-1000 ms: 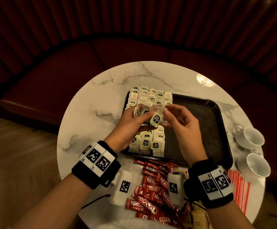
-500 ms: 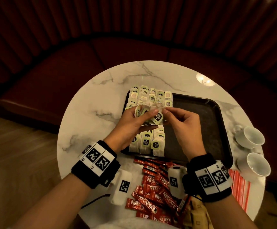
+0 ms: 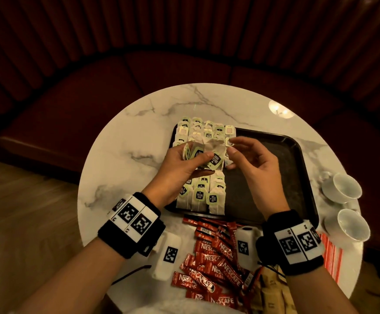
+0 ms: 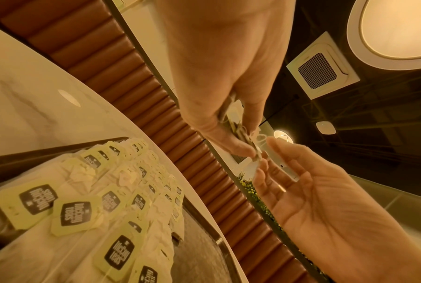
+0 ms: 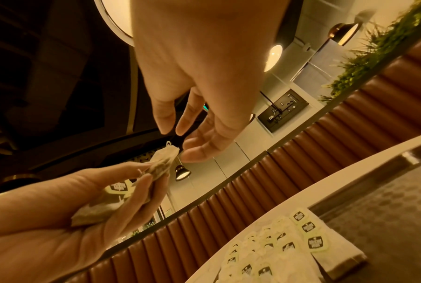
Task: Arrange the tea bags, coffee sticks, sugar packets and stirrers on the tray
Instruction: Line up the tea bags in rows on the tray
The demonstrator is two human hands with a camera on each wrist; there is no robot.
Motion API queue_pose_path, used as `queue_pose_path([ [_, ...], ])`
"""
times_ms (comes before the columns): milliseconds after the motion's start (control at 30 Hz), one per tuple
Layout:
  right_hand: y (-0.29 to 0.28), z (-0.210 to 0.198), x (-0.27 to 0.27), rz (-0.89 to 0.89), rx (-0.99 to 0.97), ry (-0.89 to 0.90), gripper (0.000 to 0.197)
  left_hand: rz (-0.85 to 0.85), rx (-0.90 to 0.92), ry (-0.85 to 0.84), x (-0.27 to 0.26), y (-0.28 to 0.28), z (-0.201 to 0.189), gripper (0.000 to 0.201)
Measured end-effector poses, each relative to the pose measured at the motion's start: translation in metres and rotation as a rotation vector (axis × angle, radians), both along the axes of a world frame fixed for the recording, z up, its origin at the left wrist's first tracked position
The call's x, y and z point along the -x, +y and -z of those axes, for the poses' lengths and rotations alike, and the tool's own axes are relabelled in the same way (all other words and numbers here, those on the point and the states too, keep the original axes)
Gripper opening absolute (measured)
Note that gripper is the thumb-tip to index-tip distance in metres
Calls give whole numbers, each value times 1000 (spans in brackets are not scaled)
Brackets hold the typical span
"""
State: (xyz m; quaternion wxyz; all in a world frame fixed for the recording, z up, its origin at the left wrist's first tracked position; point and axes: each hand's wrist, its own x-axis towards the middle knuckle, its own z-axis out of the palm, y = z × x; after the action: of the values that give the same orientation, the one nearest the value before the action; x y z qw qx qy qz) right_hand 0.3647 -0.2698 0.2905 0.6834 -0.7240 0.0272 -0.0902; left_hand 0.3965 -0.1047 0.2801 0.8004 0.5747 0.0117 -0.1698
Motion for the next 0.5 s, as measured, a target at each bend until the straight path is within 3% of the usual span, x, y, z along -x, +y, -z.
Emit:
queue_pose_path([
  [233, 3, 8, -6, 21, 114, 29, 9, 23, -30, -4, 3, -3, -2, 22],
  [500, -1, -7, 2, -131, -119, 24, 14, 20, 146, 144, 3, 3, -7, 25],
])
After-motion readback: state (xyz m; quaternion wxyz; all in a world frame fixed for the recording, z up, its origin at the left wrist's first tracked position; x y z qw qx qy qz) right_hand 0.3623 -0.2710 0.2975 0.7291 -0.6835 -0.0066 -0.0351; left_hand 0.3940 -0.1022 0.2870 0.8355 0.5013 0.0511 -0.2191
